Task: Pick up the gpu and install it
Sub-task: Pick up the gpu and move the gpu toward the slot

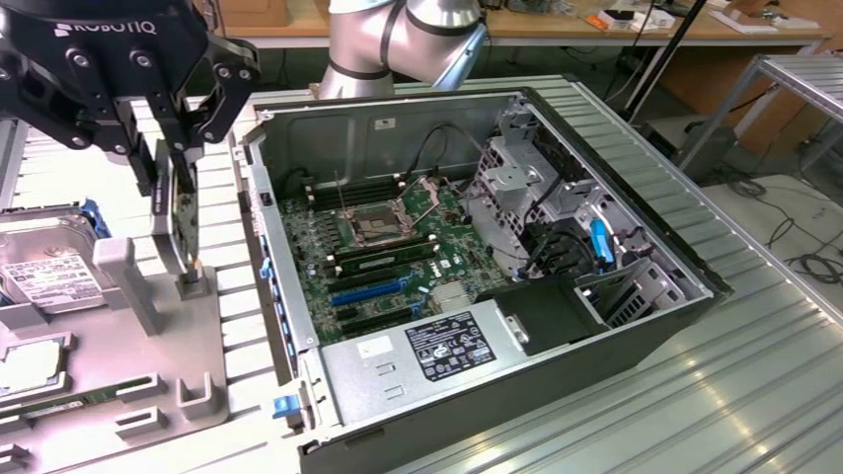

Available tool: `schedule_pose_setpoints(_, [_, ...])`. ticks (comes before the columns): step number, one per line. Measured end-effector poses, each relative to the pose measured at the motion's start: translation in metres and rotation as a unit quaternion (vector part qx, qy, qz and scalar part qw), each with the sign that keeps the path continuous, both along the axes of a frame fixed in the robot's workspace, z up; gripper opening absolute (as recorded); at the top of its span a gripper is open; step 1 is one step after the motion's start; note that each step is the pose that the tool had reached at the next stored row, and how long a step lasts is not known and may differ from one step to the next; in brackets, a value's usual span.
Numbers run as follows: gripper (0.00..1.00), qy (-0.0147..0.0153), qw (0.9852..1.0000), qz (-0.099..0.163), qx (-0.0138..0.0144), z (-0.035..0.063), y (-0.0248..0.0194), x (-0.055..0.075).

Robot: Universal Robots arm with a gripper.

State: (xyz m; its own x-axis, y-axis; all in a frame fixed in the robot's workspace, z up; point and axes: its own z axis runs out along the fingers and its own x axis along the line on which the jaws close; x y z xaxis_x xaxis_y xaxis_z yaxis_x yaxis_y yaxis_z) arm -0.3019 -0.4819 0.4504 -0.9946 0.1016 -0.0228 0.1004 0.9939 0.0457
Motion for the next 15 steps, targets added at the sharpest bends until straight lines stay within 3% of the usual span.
schedule_pose_setpoints(15, [0.27,0.0000,1.0000,0.000,0.0000,0.0000,0.0000,0.016])
